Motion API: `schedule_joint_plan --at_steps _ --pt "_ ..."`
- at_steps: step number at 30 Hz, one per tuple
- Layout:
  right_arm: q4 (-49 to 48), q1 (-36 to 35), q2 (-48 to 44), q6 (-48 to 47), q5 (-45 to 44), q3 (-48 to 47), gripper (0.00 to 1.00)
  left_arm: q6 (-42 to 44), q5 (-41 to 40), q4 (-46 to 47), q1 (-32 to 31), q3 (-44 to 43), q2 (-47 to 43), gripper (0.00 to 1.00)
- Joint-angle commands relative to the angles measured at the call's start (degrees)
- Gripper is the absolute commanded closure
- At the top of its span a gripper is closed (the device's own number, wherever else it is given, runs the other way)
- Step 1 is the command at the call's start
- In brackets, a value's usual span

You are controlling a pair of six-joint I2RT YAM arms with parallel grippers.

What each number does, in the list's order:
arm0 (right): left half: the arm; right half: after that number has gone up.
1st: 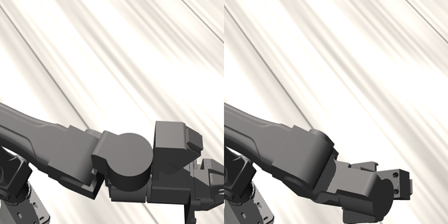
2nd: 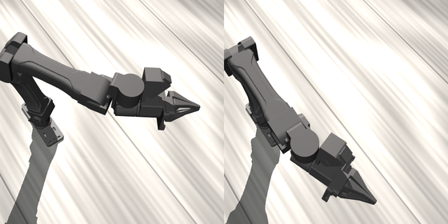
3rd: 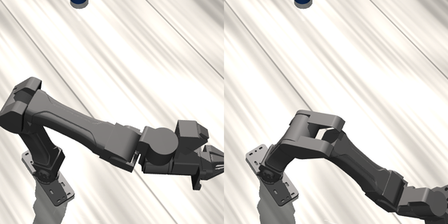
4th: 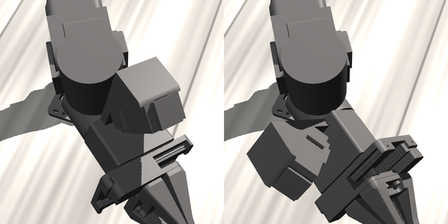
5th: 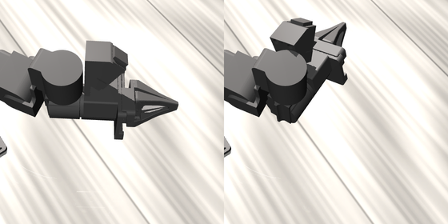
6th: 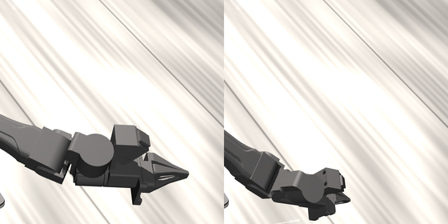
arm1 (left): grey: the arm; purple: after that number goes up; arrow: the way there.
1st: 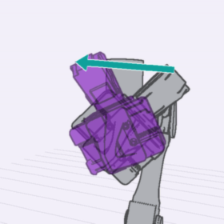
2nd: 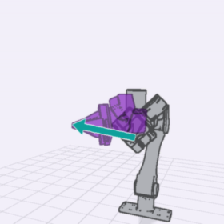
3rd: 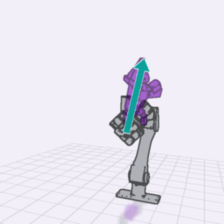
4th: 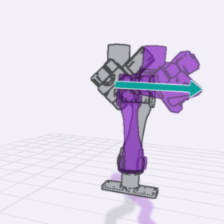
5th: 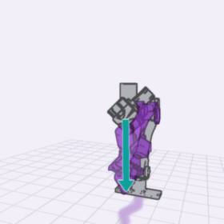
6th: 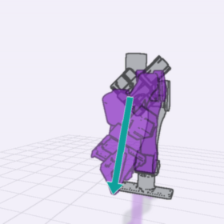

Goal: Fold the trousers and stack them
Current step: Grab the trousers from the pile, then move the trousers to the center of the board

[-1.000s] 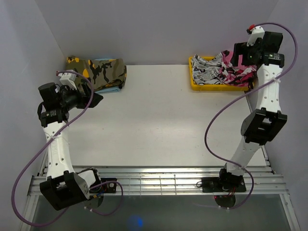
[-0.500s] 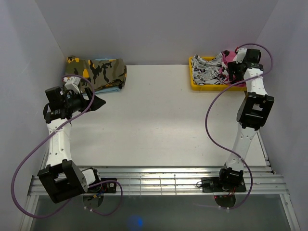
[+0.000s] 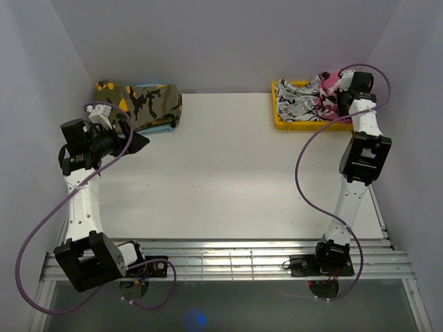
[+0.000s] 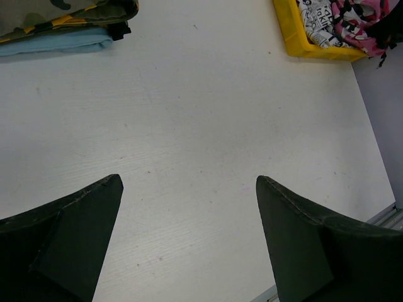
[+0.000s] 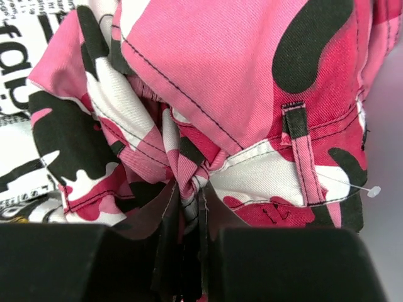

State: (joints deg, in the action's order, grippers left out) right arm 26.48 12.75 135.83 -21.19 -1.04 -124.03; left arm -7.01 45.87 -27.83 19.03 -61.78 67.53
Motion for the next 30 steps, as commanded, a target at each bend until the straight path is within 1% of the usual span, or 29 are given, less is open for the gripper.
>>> schedule_joint_plan --at_steps 1,2,5,6,8,9,11,12,14,15,17,18,19,20,21,22,23,24,26,27,28,29,30 --pt "-0.11 0.43 -5.11 1.68 4.11 -4.82 0.92 -1.51 -0.16 0.06 0.13 -2.47 -1.35 0.02" --pt "-1.5 0.43 -8.62 2.29 6.03 -4.39 0.92 -1.69 -0.16 0.32 0.13 -2.56 -1.61 0.02" --pt "-4.49 0.52 -14.7 4.57 9.29 -2.54 0.92 -2.83 -0.95 0.85 0.13 -2.56 -2.13 0.02" --pt "-6.6 0.52 -18.98 5.19 11.82 -1.23 0.92 -3.01 -1.13 1.11 0.13 -2.56 -2.31 0.02" --pt "-9.24 0.52 -23.22 6.59 14.38 0.09 0.92 -3.28 -1.3 1.64 0.13 -2.91 -3.19 0.02" --pt "-10.47 0.52 -26.98 8.51 16.83 0.62 0.92 -3.45 -1.39 1.9 0.13 -2.91 -3.54 0.02" --pt "-12.41 0.43 -30.43 10.54 19.66 0.8 0.92 -3.1 -2.09 1.99 0.13 -3.52 -4.59 0.02" --pt "-13.2 0.52 -33.76 12.99 23.06 0.98 0.92 -3.19 -2.62 2.08 0.13 -3.7 -4.95 0.02" --pt "-14.87 0.52 -36.85 15.38 27.3 1.33 0.92 -2.84 -3.59 2.08 0.13 -4.66 -5.91 0.02" --pt "-15.23 0.43 -39.56 16.61 31.67 1.42 0.92 -2.49 -4.03 1.91 0.22 -5.19 -6.09 0.02" --pt "-15.58 0.43 -41.95 20.3 35.3 1.59 0.92 -1.96 -4.03 0.77 0.13 -7.29 -6.18 0.02" --pt "-15.84 0.43 -44.4 21.96 38.71 2.03 0.92 -1.61 -4.03 0.16 0.13 -8.09 -5.92 0.02" --pt "-16.11 0.34 -45.73 25.29 40.48 2.73 0.92 -0.83 -3.77 -0.98 0.13 -8.88 -5.83 0.02" --pt "-16.63 0.34 -47.05 27.67 42.24 5.35 0.92 -0.3 -3.16 -1.43 0.13 -10.1 -5.83 0.02" --pt "-17.24 0.43 -49.76 30.04 46.61 7.38 0.92 0.23 -3.06 -1.78 0.13 -10.46 -6.09 0.02" --pt "-18.12 0.17 -51.35 34.59 49.18 9.83 0.92 1.54 -2.8 -2.39 0.13 -10.82 -6.27 0.02" --pt "-19.35 -0.18 -52.67 36.9 50.94 15.69 0.92 2.51 -0.89 -2.57 0.13 -10.82 -6.62 0.02" --pt "-20.14 -0.53 -55.73 39.18 52.96 19.4 0.92 3.65 0.44 -2.84 0.13 -10.73 -7.14 0.02" --pt "-21.64 -2.2 -59.08 42.79 53.33 27.39 0.92 7.96 3.6 -4.68 0.13 -10.99 -7.23 0.02" --pt "-22.52 -2.82 -62.15 42.99 52.55 35.61 0.92 9.97 6.14 -6.95 0.22 -11.69 -7.23 0.02" --pt "-22.61 -4.21 -63.48 43.25 52.28 39.79 0.92 13.65 7.21 -8.54 0.13 -12.13 -6.71 0.02" --pt "-22.53 -5.45 -64.37 42.73 52.63 43.83 0.92 15.6 7.83 -10.12 0.13 -12.49 -6.36 0.02" --pt "-17.56 -8.68 -64.72 40.2 53.85 49.44 0.88 17.71 9.57 -14.14 0.13 -13.36 -5.75 0.02"
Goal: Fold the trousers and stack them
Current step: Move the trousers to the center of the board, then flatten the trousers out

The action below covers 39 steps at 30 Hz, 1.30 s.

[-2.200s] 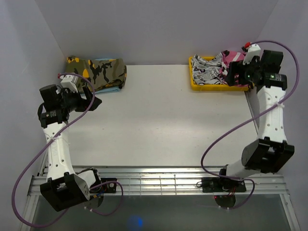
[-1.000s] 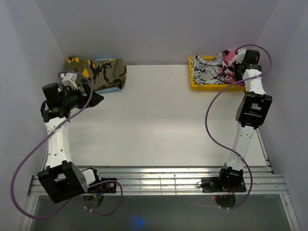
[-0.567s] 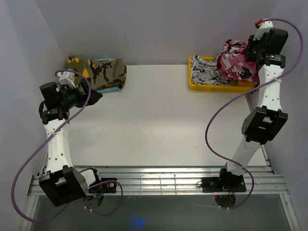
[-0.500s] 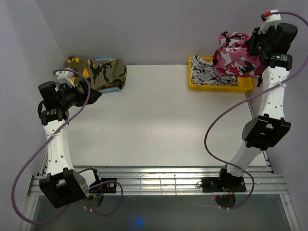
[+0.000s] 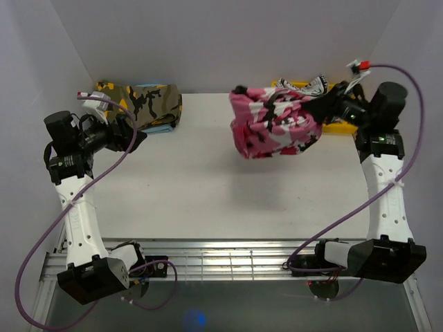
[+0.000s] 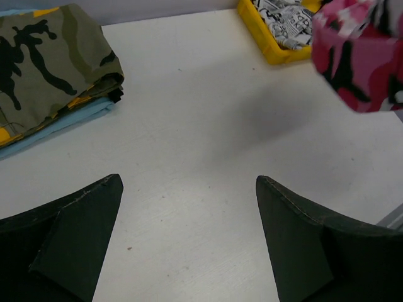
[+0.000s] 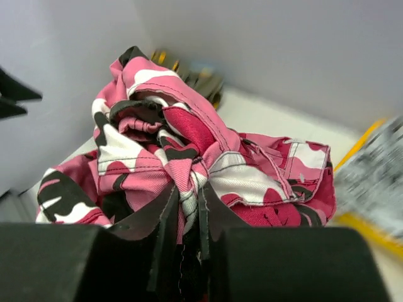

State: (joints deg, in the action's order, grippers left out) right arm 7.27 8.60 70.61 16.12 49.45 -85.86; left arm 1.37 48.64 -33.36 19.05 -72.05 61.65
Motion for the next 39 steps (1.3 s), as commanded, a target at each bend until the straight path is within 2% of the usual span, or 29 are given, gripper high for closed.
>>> schedule_joint_plan --at_steps 1,2,3,5,6,7,9,10,11,12,13,14,15,16,18,23,25,28,29,30,31,32,33,34,35,39 --pt "7.09 -6.3 0.93 -1.22 2.15 12.64 0.78 12.23 7.51 -11.08 0.02 -3.53 1.71 0.02" --pt "11.32 -7.53 1.89 -8.05 -0.3 14.31 0.43 17.3 7.87 -13.11 0.11 -3.8 2.5 0.02" --pt "16.41 -7.98 2.42 -10.91 -2.58 17.98 0.25 19.88 7.35 -16.61 0.02 -3.97 3.47 0.02" --pt "18.83 -6.76 3.48 -14.34 -9.87 20.73 0.01 24.98 5.94 -20.41 -1.29 -4.15 6.71 0.02" --pt "19.79 -4.84 4.88 -19.5 -12.34 21.26 0.06 29.53 5.07 -24.25 -2.34 -4.15 8.04 0.02" --pt "21.02 -4.3 5.59 -21.29 -14.1 21.0 0.07 31.49 3.23 -25.86 -5.05 -3.98 9.44 0.02" --pt "25.76 -4.03 7.69 -30.4 -16.4 17.24 0.06 35.27 0.5 -27.19 -12.51 -1.62 12.7 0.02" --pt "29.96 -4.38 8.14 -33.66 -15.62 16.09 0.0 35.37 0.84 -25.45 -15.68 -0.21 13.14 0.02" --pt "32.96 -4.99 8.66 -36.92 -15.53 15.3 0.06 36.07 1.36 -22.39 -18.84 0.85 14.19 0.02" --pt "36.03 -5.35 9.28 -38.95 -16.74 15.38 0.1 35.21 -1.68 -19.57 -26.53 1.38 15.25 0.03" --pt "36.67 -5.52 9.46 -39.23 -15.54 16.59 0.13 32.85 -4.93 -13.63 -30.96 0.78 18.56 0.03" --pt "36.94 -5.96 10.33 -37.49 -14.57 19.3 0.15 27.6 -7.48 -7.39 -34.92 -2.71 21.99 0.03" --pt "37.72 -6.83 11.38 -36.35 -13.34 20.81 0.15 24.07 -9.6 -5.59 -37.31 -7.7 26.64 0.03" --pt "37.73 -7.71 12.09 -35.46 -12.02 23.44 0.11 22.9 -14.06 -7.31 -43.77 -18.11 38.78 0.02" --pt "35.02 -11.74 11.31 -33.79 -15.14 29.5 0.02 15.81 -14.98 -7.6 -48.03 -32.02 50.87 0.02" --pt "32.12 -14.49 11.83 -31.33 -16.49 33.3 0.02 13.58 -21.21 -5.66 -52.08 -41.65 59.45 0.03" --pt "31.67 -15.01 13.41 -31.23 -16.23 33.48 0.05 15.23 -22.01 -7.66 -54.8 -43.6 63.41 0.04" --pt "31.23 -15.02 15.35 -32.2 -16.14 32.69 0.4 17.18 -22.9 -13.21 -57.45 -45.98 67.63 0.11" --pt "31.05 -15.1 15.35 -32.46 -16.92 31.56 0.61 16.92 -20.63 -13.74 -57.46 -44.68 67.64 0.15" --pt "31.23 -14.93 15.09 -33.08 -17.89 30.68 0.7 16.13 -20.87 -13.14 -57.54 -43.54 67.29 0.23" --pt "31.32 -14.93 14.74 -33.52 -18.51 29.71 0.79 14.73 -21.39 -12.17 -57.2 -42.31 65.81 0.45" --pt "31.49 -14.67 14.38 -33.78 -19.47 28.66 0.92 14.28 -21.92 -11.38 -56.93 -41.34 64.84 0.55" --pt "32.01 -14.4 13.51 -34.39 -20.44 26.56 0.92 13.76 -22.88 -9.28 -56.41 -40.11 63.61 0.66" --pt "32.72 -13.97 13.07 -35.18 -20.97 25.15 0.92 12.88 -23.5 -8.04 -55.1 -40.18 60.99 0.95" --pt "32.98 -13.7 12.11 -36.32 -22.11 23.91 0.92 10.78 -24.29 -6.99 -54.13 -40.53 59.74 1.0" --pt "32.99 -10.98 9.47 -39.84 -26.15 16.89 0.92 6.99 -26.75 -3.56 -47.89 -48.52 54.99 1.0"
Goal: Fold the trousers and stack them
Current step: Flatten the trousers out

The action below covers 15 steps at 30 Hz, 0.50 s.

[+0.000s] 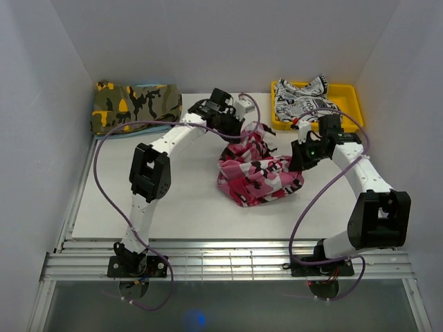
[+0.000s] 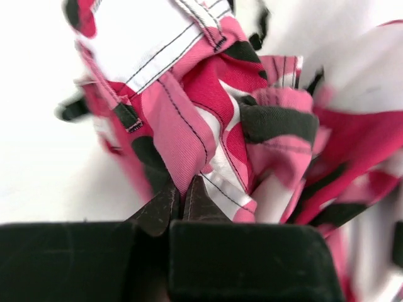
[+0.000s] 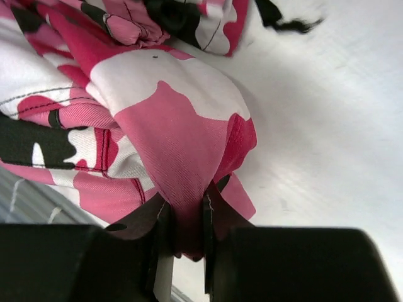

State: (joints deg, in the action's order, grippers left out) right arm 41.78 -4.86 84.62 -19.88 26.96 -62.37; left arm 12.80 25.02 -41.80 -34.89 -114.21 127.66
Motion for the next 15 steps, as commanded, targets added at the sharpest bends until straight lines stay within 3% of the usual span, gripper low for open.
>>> schedule_joint_plan --at_steps 1,3,7,9,10,11,13,14,15 --pt "-1.61 2.84 -5.07 -4.63 -4.02 -9.24 0.92 -5.49 -3.74 6.02 9.02 -8.46 -12.33 1.0" --pt "-1.7 3.45 -7.01 -8.48 -5.68 -11.62 0.92 -7.78 -3.05 10.48 11.85 -7.96 -17.77 1.0" --pt "-2.75 3.63 -11.22 -19.18 -8.85 -13.39 0.92 -8.14 2.49 21.05 16.0 9.05 -34.02 1.0" --pt "-3.72 3.72 -14.02 -24.65 -9.64 -11.55 0.92 -8.14 7.58 21.76 15.82 22.76 -44.18 1.0" --pt "-3.81 3.63 -15.09 -30.95 -9.65 -10.76 0.92 -9.36 7.77 21.94 15.47 27.59 -47.81 1.0" --pt "-5.46 3.72 -17.53 -33.45 -9.56 -7.97 0.92 -10.33 6.38 22.46 15.47 37.82 -51.5 1.0" --pt "-6.27 3.72 -19.92 -39.24 -9.21 -4.53 0.92 -11.56 3.65 23.34 15.21 47.37 -62.28 1.0" --pt "-6.45 3.72 -21.85 -44.4 -9.55 -0.95 0.8 -11.65 1.64 23.34 15.03 55.16 -65.57 0.94" --pt "-6.19 3.72 -22.3 -45.41 -10.86 0.22 0.72 -11.48 1.62 22.3 15.03 58.2 -68.39 0.78"
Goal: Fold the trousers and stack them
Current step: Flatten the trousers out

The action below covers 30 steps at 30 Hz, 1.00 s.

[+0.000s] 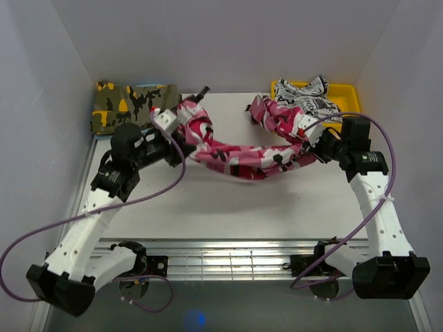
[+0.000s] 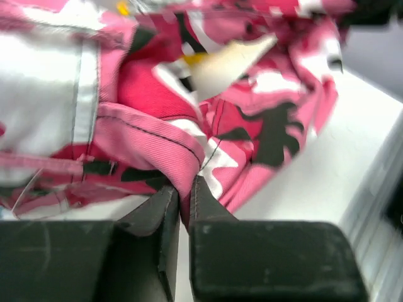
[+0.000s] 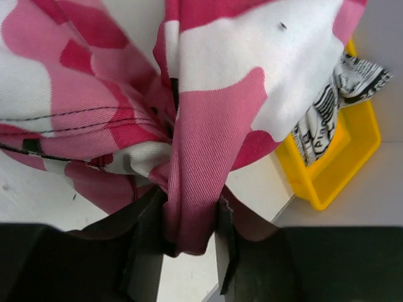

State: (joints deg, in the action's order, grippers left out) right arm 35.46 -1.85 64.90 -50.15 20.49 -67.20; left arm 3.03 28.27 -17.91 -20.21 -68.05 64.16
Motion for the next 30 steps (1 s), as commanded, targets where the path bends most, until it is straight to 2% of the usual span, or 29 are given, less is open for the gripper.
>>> schedule_joint_plan --at_steps 1,2,3,4,6,8,12,15,16,20,22,27,30 --pt "1.0 0.7 -2.68 -15.33 -5.19 5.84 0.6 -1.1 -1.29 -2.99 0.34 14.15 -9.01 0.37" --pt "2.49 0.7 -2.16 -15.5 -5.81 6.11 0.37 -0.31 -1.38 -4.4 0.34 15.65 -10.27 0.17" --pt "3.72 0.7 -1.89 -15.07 -7.29 6.55 0.31 -0.22 -2.51 -8.41 0.34 16.89 -11.07 0.06" --pt "5.56 0.7 -1.8 -14.37 -7.92 6.64 0.27 -0.13 -3.04 -10.89 0.34 16.73 -11.25 0.03" --pt "7.68 0.97 -1.71 -13.75 -8.1 6.47 0.2 1.45 -2.87 -18.16 0.34 14.11 -10.29 0.02" --pt "9.27 0.97 -2.06 -12.87 -8.1 6.12 0.11 2.59 -4.18 -20.49 0.34 12.95 -9.85 0.02" --pt "10.33 1.06 1.53 -7.26 -7.4 0.59 0.08 6.62 -6.21 -25.93 0.43 9.79 -5.47 0.02" --pt "15.14 3.08 9.95 1.18 -3.47 -9.5 0.06 13.56 -1.13 -33.39 0.52 7.06 3.3 0.02" --pt "16.38 3.08 12.5 3.63 -2.57 -11.97 0.05 19.67 0.8 -35.24 1.13 6.97 5.17 0.02" --pt "19.64 1.94 27.95 18.11 2.27 -25.39 0.07 32.1 5.82 -40.34 1.13 6.18 12.64 0.02" --pt "19.56 -1.4 31.41 22.27 2.18 -28.06 0.08 37.45 6.96 -43.34 1.31 6.09 15.19 0.02" --pt "10.0 -11.39 36.08 31.06 -6.84 -26.41 0.1 43.02 6.01 -40.37 1.31 11.17 12.57 0.02" --pt "6.11 -17.11 40.46 31.17 -13.52 -26.58 0.1 45.92 6.35 -41.4 1.31 11.62 13.18 0.02"
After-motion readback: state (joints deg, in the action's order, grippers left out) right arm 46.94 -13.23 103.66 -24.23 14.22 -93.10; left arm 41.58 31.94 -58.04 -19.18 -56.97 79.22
